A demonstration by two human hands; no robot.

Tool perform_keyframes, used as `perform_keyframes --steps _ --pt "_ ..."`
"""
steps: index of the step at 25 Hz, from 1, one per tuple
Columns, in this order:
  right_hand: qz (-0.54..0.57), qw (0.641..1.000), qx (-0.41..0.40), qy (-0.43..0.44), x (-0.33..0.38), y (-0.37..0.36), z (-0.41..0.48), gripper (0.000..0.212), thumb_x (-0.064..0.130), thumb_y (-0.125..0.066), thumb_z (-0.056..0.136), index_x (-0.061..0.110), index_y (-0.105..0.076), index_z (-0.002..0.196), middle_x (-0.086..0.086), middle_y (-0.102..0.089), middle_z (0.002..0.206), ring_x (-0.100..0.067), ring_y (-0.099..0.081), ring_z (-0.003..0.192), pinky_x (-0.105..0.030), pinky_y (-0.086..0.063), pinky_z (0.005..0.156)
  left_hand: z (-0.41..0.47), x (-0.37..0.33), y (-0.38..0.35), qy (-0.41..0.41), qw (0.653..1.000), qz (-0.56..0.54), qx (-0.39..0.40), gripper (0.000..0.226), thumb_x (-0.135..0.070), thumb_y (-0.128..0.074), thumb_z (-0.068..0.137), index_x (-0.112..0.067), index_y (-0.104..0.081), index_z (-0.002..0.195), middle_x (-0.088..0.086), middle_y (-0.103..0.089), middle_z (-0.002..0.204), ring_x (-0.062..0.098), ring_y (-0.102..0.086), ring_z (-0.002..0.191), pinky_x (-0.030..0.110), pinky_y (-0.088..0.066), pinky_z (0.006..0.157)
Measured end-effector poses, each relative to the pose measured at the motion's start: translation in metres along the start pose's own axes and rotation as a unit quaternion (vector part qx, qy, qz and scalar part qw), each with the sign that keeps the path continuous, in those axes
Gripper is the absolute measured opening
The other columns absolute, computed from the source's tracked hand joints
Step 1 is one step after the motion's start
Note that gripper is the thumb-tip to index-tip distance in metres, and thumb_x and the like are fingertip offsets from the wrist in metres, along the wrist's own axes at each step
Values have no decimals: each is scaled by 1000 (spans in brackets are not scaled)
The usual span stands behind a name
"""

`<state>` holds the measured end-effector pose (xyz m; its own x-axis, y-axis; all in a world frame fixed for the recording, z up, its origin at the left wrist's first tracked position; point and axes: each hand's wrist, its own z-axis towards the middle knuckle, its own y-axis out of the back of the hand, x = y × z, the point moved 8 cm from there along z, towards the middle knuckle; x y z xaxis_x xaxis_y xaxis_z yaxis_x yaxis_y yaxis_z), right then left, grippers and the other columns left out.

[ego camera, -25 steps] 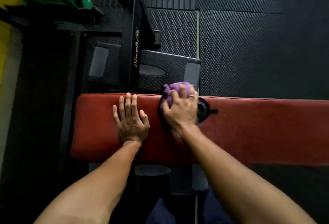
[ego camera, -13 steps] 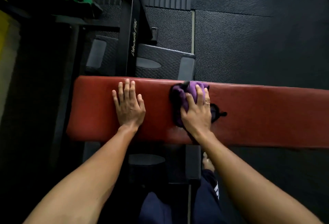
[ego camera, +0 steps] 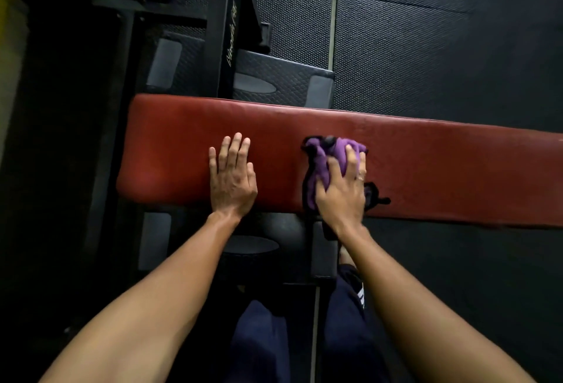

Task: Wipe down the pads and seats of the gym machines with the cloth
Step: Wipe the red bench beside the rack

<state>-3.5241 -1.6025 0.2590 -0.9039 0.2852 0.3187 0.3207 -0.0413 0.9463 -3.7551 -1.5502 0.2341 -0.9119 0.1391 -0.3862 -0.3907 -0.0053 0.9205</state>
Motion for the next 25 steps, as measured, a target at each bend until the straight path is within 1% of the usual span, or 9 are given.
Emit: perform_keyframes --steps 2,3,6,8,10,14,17,20,25 --pt "54 992 12 -113 18 -8 16 54 37 -59 86 16 -56 135 -14 -19 165 -46 -6 152 -55 -18 123 2 -2 -2 4 1000 -12 -8 54 -22 -41 97 -13 -42 150 6 -37 159 25 -25 150 54 -10 124" --pt "67 992 22 -108 38 -14 15 59 40 -56 84 16 -55 138 -14 -17 166 -46 -2 153 -55 -9 125 1 -2 -2 -2 1000 -7 -16 54 -22 -41 96 -13 -43 150 6 -38 158 25 -27 150 54 -12 124" --pt "30 995 81 54 79 -42 -26 64 39 -49 85 25 -48 148 -12 -15 168 -42 4 154 -55 1 126 -1 -3 -6 -32 999 8 -24 53 -20 -44 97 -13 -43 150 8 -39 158 26 -30 149 54 -16 122" --pt "-53 972 104 203 61 -49 -55 60 36 -45 93 29 -44 153 -11 -19 168 -43 0 155 -57 -5 126 -2 -2 -7 -34 999 11 -14 54 -20 -43 98 -14 -41 151 7 -36 160 25 -27 150 53 -15 123" --pt "-64 961 66 259 18 -34 -62 51 30 -54 93 23 -57 143 -16 -24 166 -46 -12 153 -58 -18 123 -3 -3 -6 -30 999 17 -9 54 -23 -41 99 -16 -39 153 5 -34 161 23 -24 151 51 -13 124" --pt "-46 997 16 63 -36 3 -48 55 26 -62 85 13 -58 138 -20 -21 165 -47 -11 153 -59 -32 117 -4 -6 -5 -32 999 27 -3 54 -24 -39 100 -16 -36 154 4 -31 162 23 -21 152 51 -11 124" --pt "22 999 40 -14 22 -19 -54 79 31 -60 73 13 -46 149 -20 -6 167 -49 6 152 -62 -20 121 -6 -5 -7 -28 999 37 -14 55 -23 -41 100 -16 -36 154 4 -31 162 23 -22 152 51 -12 124" --pt "34 988 97 114 94 -44 -69 99 26 -63 65 20 -32 159 -24 -5 167 -52 9 151 -63 -14 122 -7 -1 -8 -41 999 28 -14 57 -20 -49 99 -15 -35 155 5 -30 163 24 -23 152 50 -12 124" --pt "-80 964 25 252 35 -28 -60 76 16 -72 77 14 -49 149 -25 -22 163 -51 -14 151 -56 -28 120 -8 -3 -3 -43 999 1 0 55 -23 -39 100 -16 -37 154 5 -30 163 24 -23 152 51 -12 124"
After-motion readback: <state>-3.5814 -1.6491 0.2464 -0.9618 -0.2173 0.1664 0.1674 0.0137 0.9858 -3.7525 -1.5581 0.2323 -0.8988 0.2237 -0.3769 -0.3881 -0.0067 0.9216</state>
